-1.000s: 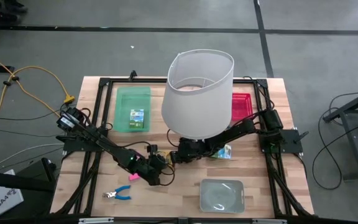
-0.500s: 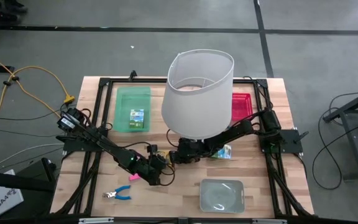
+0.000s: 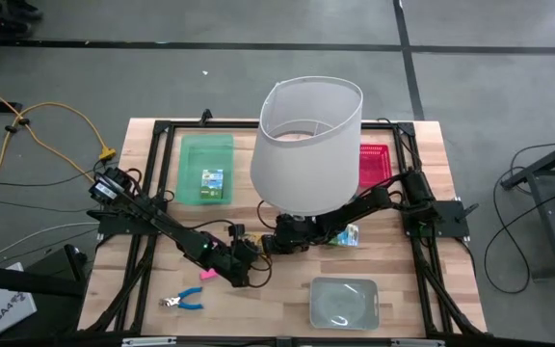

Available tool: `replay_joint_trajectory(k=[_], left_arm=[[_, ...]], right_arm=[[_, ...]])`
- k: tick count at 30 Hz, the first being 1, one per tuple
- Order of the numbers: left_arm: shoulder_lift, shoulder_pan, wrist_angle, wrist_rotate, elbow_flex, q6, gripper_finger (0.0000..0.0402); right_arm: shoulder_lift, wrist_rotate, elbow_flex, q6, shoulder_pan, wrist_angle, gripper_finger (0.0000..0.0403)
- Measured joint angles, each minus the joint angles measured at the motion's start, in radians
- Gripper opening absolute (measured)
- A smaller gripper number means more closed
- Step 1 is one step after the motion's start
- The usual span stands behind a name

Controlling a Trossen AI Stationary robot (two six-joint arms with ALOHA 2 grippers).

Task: Pick & Place School Supplies
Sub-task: Put the yellow crayon box into the green bin

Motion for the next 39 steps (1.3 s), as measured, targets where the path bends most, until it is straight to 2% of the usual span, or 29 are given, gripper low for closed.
replay_joint_trajectory(k=[16,39], left_arm=[[-0.012,-0.033,0.002,-0.037,-0.003,0.064,0.0099],[-0.055,-0.103,0.006,-0.066,-0.002,0.06,0.0099]], right_arm=[[0.002,-0.022,-0.002,-0.053,0.01,0.043,0.0003],[-0.01,0.001,-0.002,-0.081,0.061,0.155,0.0003]])
